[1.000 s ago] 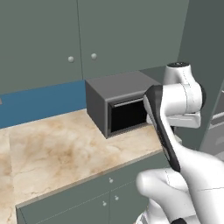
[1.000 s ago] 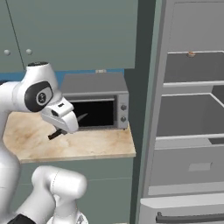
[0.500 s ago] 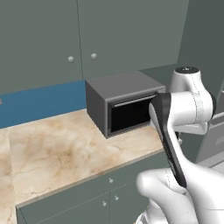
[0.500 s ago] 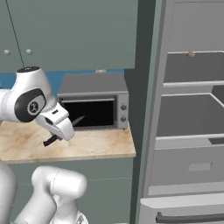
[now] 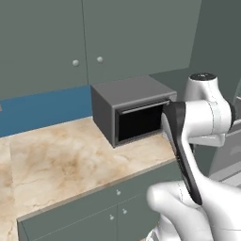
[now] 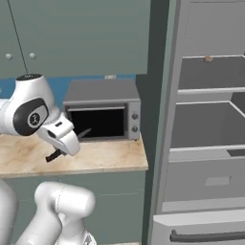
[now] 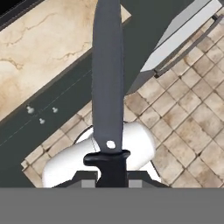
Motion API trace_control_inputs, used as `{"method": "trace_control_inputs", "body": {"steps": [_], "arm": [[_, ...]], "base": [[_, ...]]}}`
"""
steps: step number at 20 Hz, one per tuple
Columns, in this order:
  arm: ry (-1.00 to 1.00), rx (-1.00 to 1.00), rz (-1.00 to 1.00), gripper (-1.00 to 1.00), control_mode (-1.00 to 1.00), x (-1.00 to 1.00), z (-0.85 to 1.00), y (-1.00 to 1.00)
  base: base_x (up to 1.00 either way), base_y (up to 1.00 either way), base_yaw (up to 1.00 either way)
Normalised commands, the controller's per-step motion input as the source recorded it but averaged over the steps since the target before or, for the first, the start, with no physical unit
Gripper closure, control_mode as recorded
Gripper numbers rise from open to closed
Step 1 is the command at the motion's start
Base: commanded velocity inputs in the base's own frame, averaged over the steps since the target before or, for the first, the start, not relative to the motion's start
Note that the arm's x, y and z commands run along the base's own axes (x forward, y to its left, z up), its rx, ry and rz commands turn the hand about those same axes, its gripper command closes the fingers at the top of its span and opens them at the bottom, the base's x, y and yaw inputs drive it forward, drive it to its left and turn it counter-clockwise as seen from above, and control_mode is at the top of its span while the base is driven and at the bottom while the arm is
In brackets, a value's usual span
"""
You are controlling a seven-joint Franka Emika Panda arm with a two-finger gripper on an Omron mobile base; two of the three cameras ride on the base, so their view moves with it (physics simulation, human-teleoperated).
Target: Retrieve the butter from the fridge and place it on a plate on the dining table. Then retrieve the butter knife by the fridge and place it near the plate.
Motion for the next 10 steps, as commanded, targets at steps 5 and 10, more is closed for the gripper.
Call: {"method": "trace_control_inputs", "body": {"steps": [5, 10], "arm": [[0.0, 0.0, 0.0, 1.0, 1.0, 0.0, 0.0, 0.0], [0.0, 0.0, 0.0, 1.0, 1.0, 0.0, 0.0, 0.0]], "base": [[-0.63, 0.0, -0.22], [-0.57, 0.0, -0.41]]}}
